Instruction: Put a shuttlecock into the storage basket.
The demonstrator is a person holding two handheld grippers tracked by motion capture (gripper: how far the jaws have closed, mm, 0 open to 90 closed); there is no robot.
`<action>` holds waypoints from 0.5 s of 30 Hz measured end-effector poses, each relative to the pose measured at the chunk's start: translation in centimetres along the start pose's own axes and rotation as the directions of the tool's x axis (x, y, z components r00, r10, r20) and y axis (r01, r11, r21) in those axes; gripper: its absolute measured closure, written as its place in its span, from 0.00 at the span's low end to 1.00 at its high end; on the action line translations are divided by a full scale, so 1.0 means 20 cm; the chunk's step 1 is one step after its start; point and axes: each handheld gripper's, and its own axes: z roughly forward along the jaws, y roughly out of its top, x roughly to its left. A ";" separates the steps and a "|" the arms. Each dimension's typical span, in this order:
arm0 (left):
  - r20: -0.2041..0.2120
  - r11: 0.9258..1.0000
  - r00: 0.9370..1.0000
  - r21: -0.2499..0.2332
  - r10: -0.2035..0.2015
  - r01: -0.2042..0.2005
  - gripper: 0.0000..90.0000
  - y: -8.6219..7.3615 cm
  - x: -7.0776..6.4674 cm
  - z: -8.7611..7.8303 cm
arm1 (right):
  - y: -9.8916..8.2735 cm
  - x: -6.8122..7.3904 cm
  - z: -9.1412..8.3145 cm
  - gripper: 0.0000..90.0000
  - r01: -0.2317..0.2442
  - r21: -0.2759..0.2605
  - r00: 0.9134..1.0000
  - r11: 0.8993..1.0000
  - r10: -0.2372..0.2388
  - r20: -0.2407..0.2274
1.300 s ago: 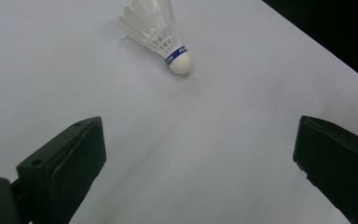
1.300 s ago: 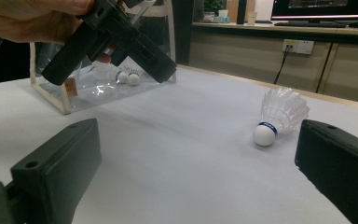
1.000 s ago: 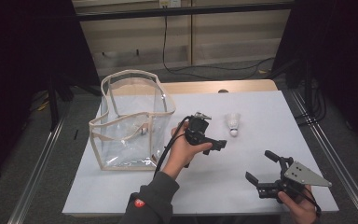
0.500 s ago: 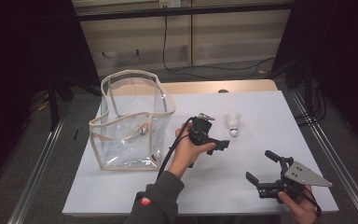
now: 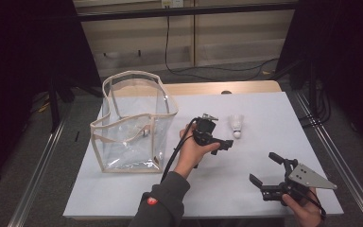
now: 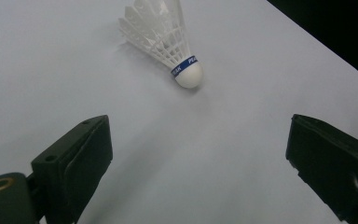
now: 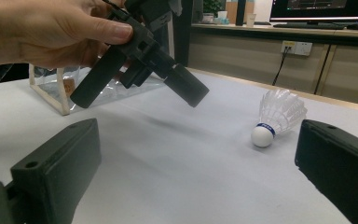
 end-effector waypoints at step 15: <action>-0.006 1.000 1.000 0.001 -0.004 0.004 0.08 0.04 -0.01 0.05 | 0.00 0.00 0.00 0.00 -0.006 -0.001 1.000 1.000 0.006 -0.002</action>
